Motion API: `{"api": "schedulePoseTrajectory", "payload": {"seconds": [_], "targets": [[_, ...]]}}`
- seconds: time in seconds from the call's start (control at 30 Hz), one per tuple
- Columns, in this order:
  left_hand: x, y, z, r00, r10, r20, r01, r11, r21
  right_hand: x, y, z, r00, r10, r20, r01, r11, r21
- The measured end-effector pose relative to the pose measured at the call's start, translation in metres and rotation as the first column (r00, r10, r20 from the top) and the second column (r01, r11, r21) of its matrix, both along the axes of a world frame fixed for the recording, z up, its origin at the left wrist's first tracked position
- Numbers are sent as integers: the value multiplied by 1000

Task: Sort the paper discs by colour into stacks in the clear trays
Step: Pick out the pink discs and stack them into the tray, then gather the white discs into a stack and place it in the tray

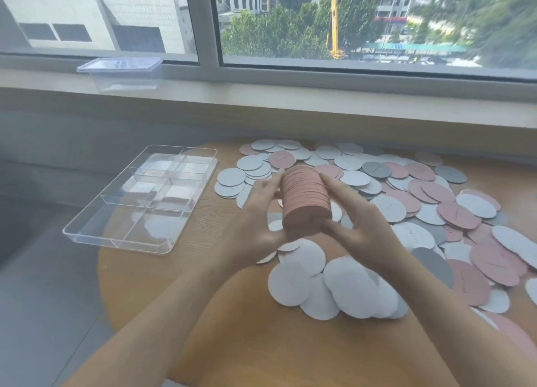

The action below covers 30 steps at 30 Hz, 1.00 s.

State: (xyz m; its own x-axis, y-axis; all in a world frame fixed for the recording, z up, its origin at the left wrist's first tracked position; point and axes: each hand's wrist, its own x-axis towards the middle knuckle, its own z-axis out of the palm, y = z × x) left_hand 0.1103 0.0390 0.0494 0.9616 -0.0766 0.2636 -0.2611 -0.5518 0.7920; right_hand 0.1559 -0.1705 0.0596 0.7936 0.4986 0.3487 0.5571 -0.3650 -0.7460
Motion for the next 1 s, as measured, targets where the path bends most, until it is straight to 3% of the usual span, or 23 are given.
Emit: {"api": "schedulePoseTrajectory", "payload": {"seconds": [0.2, 0.33, 0.47, 0.67, 1.0], "targets": [[-16, 77, 24, 979, 204, -22, -202, 938, -282, 19, 109, 19, 998, 67, -23, -64, 993, 99], [-23, 132, 27, 919, 381, -101, -392, 856, -337, 27, 190, 20, 984, 128, -120, -113, 985, 127], [-14, 191, 33, 834, 523, -174, -550, 811, -200, 44, 264, 22, 948, 133, -290, -114, 990, 81], [0, 253, 45, 770, 559, -307, -595, 803, -31, 64, 343, 29, 889, 165, -427, -221, 972, -84], [18, 283, 21, 684, 608, -402, -627, 772, 101, 85, 374, 10, 945, 124, -303, -252, 866, -433]]}}
